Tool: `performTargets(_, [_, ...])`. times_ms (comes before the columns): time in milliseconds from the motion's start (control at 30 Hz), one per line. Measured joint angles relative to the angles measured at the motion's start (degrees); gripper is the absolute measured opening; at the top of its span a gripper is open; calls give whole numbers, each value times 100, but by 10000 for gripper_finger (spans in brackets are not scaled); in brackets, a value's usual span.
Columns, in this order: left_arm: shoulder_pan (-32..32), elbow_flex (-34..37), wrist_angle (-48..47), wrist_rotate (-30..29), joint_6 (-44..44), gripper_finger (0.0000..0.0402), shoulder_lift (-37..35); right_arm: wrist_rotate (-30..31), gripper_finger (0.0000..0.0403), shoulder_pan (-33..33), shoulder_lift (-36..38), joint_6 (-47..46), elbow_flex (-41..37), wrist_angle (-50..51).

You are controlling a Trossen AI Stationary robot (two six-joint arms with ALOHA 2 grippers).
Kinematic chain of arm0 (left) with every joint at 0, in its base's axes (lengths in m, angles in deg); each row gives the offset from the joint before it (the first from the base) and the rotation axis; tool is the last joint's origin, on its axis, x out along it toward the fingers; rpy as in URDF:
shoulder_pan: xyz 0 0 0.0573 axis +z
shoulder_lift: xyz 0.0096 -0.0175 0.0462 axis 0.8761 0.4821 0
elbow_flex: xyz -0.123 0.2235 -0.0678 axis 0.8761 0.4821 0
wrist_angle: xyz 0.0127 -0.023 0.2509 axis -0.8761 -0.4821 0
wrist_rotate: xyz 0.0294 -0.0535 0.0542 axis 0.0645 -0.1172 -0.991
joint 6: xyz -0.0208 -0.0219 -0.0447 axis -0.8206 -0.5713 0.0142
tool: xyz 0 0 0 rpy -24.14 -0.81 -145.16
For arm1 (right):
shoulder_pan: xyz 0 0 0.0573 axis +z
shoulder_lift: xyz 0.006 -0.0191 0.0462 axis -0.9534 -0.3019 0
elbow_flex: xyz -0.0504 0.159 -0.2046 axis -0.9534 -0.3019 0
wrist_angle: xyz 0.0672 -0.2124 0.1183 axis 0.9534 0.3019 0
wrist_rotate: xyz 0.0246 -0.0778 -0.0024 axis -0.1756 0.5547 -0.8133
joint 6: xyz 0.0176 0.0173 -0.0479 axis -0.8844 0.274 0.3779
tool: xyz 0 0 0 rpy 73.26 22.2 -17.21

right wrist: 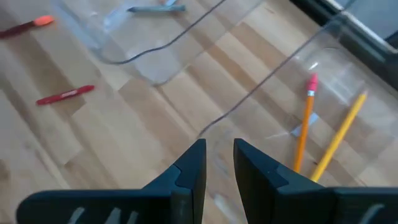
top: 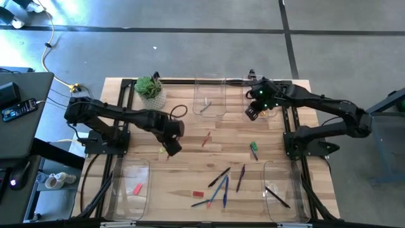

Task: Sort crayons/erasers/pens/pencils in bins
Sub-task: Put the light green eraser into the bottom left transparent bin

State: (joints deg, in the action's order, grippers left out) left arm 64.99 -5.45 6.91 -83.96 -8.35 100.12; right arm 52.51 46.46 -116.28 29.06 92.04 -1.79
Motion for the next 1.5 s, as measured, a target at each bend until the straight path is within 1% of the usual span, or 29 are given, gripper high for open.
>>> performTargets(67, [-193,1,-29,-24,-136,167,0,33,73,161,0,-59,0,3])
performTargets(167, [-446,12,-32,-220,-293,182,-1,150,73,401,0,-146,0,11])
performTargets(233, [-548,120,-23,-260,-424,187,-4,216,73,557,0,-251,0,25])
performTargets(400, [-630,641,-28,-269,-780,187,-4,325,73,907,0,-485,0,52])
performTargets(567, [-583,930,207,-276,-785,186,-4,453,73,1130,-2,-600,0,65])
performTargets(800, [-437,1367,965,-125,-644,186,-4,577,73,1179,-2,-641,0,113])
performTargets(1000, [-401,1691,1157,-172,-812,186,-4,577,73,1177,-2,-632,0,115])
performTargets(1067, [-396,1726,1202,-89,-787,187,-4,577,73,1177,-2,-626,0,115])
performTargets(1300, [-381,1735,1413,-122,-767,188,2,575,73,1177,-2,-575,0,113])
performTargets(1500, [-343,1738,1482,-158,-618,182,378,575,73,1177,-2,-575,0,113])
